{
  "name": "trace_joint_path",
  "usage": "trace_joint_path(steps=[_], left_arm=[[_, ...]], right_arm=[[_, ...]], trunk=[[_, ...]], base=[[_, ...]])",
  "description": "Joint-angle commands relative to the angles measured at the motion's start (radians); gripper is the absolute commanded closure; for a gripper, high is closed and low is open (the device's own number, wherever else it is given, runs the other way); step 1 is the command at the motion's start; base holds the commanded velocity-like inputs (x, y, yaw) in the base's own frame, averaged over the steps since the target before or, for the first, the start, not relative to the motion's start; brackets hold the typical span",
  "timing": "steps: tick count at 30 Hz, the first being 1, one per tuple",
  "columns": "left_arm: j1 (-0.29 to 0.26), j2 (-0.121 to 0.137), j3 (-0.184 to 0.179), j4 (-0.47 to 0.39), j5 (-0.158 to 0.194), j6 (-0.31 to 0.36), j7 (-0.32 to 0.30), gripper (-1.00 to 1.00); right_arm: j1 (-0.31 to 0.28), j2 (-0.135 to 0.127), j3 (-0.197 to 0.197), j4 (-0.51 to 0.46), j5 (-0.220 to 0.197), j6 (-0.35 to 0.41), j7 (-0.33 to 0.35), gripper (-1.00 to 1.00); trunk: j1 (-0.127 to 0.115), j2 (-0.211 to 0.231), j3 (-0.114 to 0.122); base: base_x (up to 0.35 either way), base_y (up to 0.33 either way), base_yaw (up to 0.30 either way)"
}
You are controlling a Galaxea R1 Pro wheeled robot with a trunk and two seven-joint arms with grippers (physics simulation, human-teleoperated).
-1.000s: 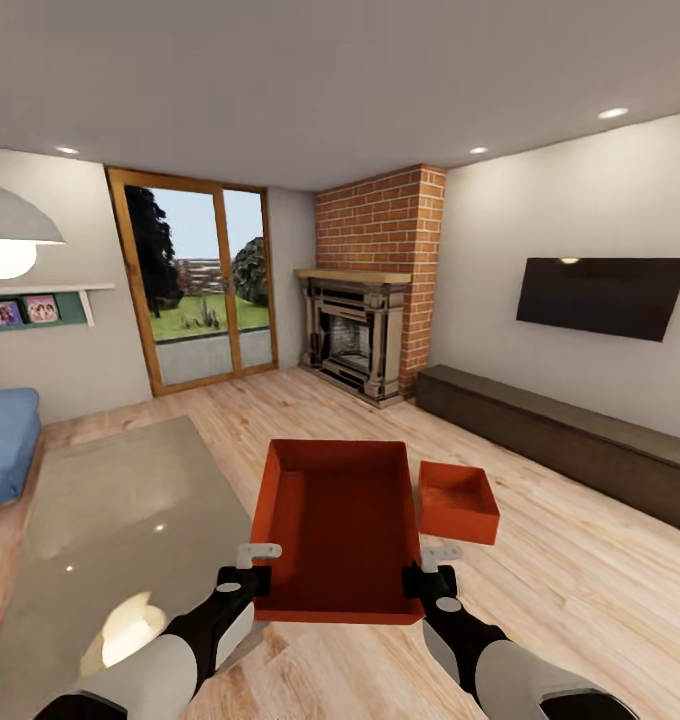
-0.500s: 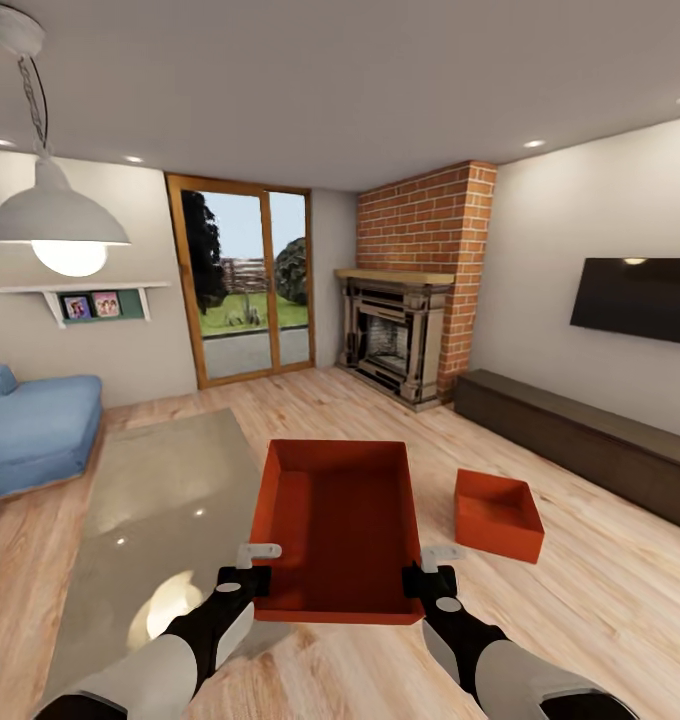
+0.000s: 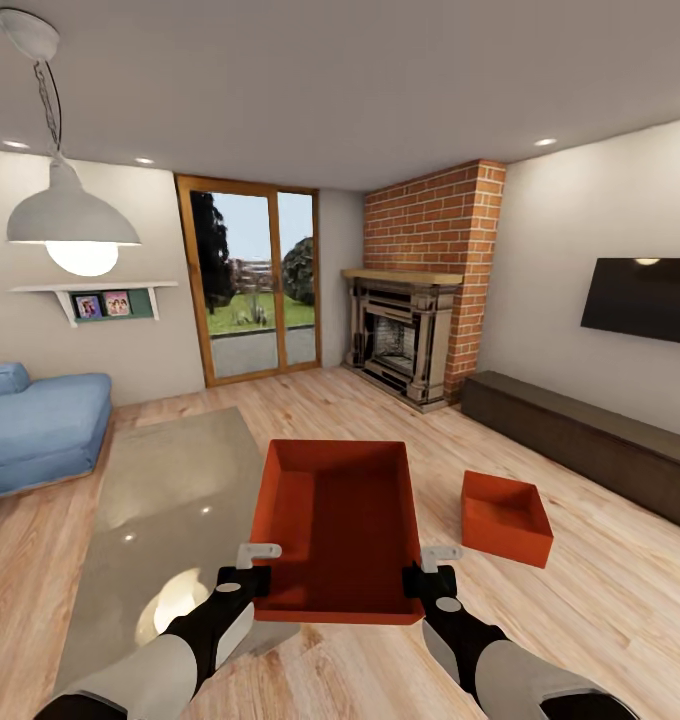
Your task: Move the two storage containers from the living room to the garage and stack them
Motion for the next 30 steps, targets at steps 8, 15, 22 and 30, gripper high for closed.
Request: trace_joint_path(steps=[8,15,22,30], left_arm=[[-0.002,0.001,0.064,-0.007,-0.012,0.003,0.018,1.00],[-0.002,0.001,0.064,-0.007,-0.012,0.003,0.018,1.00],[-0.002,0.001,0.064,-0.007,-0.012,0.003,0.018,1.00],[-0.002,0.001,0.065,-0.007,-0.012,0.003,0.018,1.00]], right_arm=[[0.000,0.001,-0.003,0.003,0.000,-0.002,-0.012,1.00],[0.000,0.001,-0.003,0.003,0.000,-0.001,-0.012,1.00],[0.000,0.001,-0.004,0.003,0.000,-0.001,-0.012,1.00],[0.000,0.000,-0.005,0.003,0.000,-0.001,-0.011,1.00]], trunk=[[0.000,-0.001,0.000],[0.000,-0.001,0.004],[0.000,-0.001,0.007],[0.000,-0.001,0.011]], base=[[0.000,0.000,0.117],[0.000,0.000,0.255],[0.000,0.000,0.260],[0.000,0.000,0.262]])
